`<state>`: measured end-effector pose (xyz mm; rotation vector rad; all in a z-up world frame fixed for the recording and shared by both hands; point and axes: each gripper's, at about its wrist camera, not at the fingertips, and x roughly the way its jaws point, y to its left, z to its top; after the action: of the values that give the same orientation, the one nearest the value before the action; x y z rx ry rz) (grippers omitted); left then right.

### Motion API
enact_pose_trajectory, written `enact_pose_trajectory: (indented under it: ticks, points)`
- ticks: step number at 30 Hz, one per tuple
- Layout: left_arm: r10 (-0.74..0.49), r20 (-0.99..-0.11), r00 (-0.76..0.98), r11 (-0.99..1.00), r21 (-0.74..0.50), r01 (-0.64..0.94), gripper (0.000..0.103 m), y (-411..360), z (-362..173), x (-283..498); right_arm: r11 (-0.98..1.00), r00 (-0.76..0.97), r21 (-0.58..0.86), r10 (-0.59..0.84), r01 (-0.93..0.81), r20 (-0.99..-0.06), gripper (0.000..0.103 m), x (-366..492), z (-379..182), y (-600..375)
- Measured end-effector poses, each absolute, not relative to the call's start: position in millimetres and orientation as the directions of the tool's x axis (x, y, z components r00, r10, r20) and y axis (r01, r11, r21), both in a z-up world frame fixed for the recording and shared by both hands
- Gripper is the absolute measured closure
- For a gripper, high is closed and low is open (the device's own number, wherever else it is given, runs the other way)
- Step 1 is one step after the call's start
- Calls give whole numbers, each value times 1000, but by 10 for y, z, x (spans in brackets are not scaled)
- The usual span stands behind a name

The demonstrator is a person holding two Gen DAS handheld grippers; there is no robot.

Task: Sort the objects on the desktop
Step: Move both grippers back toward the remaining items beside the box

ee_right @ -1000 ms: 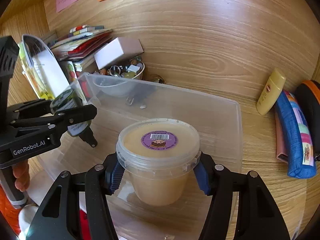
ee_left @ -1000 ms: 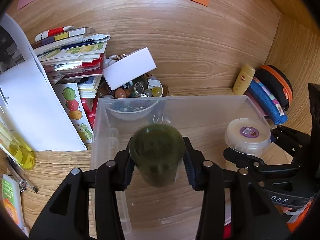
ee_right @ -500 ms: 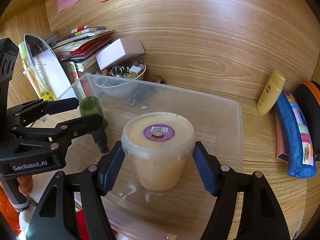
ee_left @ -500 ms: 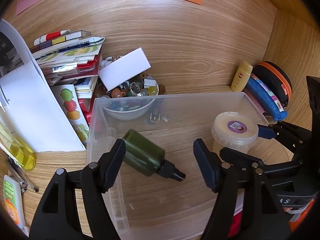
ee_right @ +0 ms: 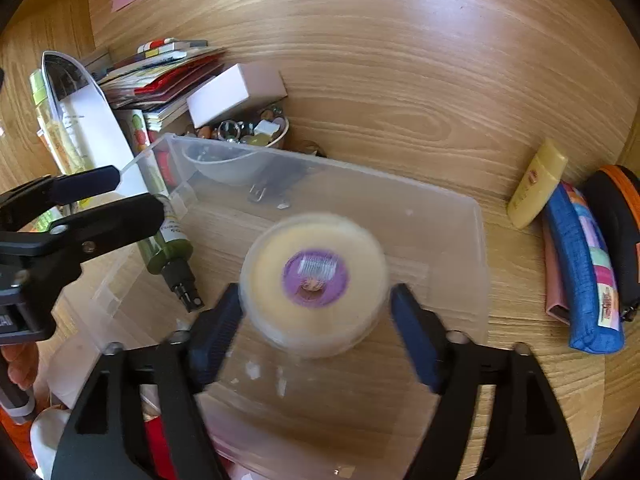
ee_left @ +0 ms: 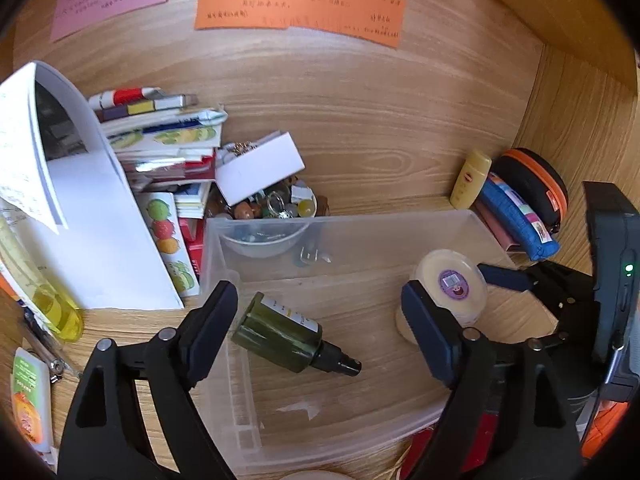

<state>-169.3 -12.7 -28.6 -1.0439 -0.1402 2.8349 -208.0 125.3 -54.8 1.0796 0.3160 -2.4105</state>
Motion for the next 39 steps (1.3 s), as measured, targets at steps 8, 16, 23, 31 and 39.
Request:
enact_pose_trajectory:
  ticks: [8, 16, 23, 31, 39]
  points:
    - [135, -613, -778, -986, -164, -42, 15, -257, -170, -1582, -862, -666, -56, -347, 505, -660, 6, -1873, -346, 1288]
    - [76, -562, -824, -986, -167, 23, 6, -370, 46, -1207, -881, -708, 4, -382, 473, -594, 6, -1798, -15, 1556]
    - [76, -604, -793, -988, -153, 22, 6, -426, -70, -939, -874, -713, 39, -421, 485, -560, 6, -1546, 127, 1871]
    - [55, -667, -743, -992, -121, 36, 6, -504, -335, -662, -872, -705, -26, -377, 488, -600, 6, -1215, -66, 2135]
    - [107, -744, -659, -985, -172, 33, 6, -510, -672, -468, -885, -639, 2, -339, 466, -690, 6, -1052, -453, 2296]
